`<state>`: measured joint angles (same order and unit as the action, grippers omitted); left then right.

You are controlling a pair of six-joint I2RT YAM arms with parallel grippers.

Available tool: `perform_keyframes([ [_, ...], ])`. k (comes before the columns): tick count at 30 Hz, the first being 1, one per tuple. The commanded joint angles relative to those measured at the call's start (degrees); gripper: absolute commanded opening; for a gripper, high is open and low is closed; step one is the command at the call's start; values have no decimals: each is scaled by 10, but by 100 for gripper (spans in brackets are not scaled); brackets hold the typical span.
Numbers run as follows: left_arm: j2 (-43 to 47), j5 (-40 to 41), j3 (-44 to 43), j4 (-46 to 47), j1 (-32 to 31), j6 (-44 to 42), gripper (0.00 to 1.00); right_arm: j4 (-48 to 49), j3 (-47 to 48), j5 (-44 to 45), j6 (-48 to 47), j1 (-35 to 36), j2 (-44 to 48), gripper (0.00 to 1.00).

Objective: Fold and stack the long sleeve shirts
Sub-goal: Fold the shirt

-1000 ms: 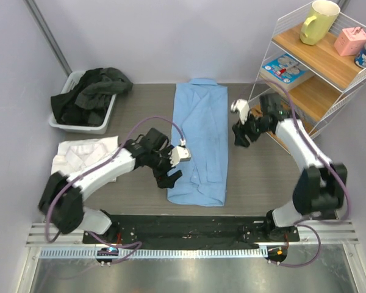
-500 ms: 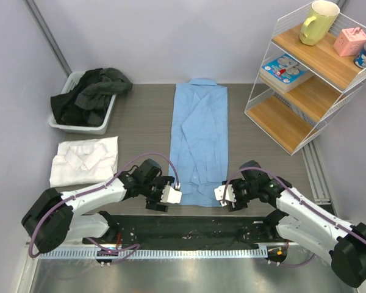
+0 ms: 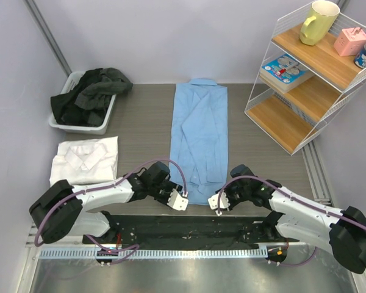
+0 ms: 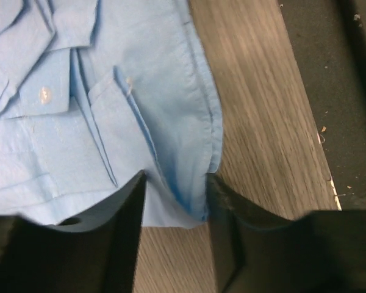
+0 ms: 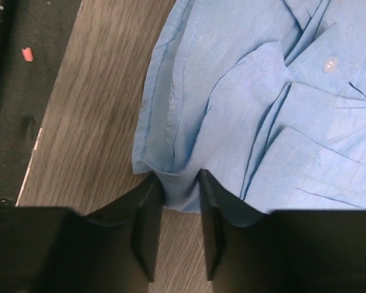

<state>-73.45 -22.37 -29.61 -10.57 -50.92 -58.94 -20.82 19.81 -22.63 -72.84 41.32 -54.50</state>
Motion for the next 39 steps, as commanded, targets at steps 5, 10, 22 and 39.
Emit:
perform_keyframes([
  [5, 1, 30, -17, -31, -45, 25, 0, 0, -4, 22, -4, 16, 15, 1],
  [10, 65, -19, -53, -162, -95, 101, 0, -113, 40, 16, 44, 58, 112, 1],
  [22, 149, -32, -75, -230, -94, 201, 0, -151, 85, 91, 153, 109, 172, 1],
  [39, 25, -91, -214, -226, 86, 145, 0, -36, 167, 42, 61, -50, 22, 1],
])
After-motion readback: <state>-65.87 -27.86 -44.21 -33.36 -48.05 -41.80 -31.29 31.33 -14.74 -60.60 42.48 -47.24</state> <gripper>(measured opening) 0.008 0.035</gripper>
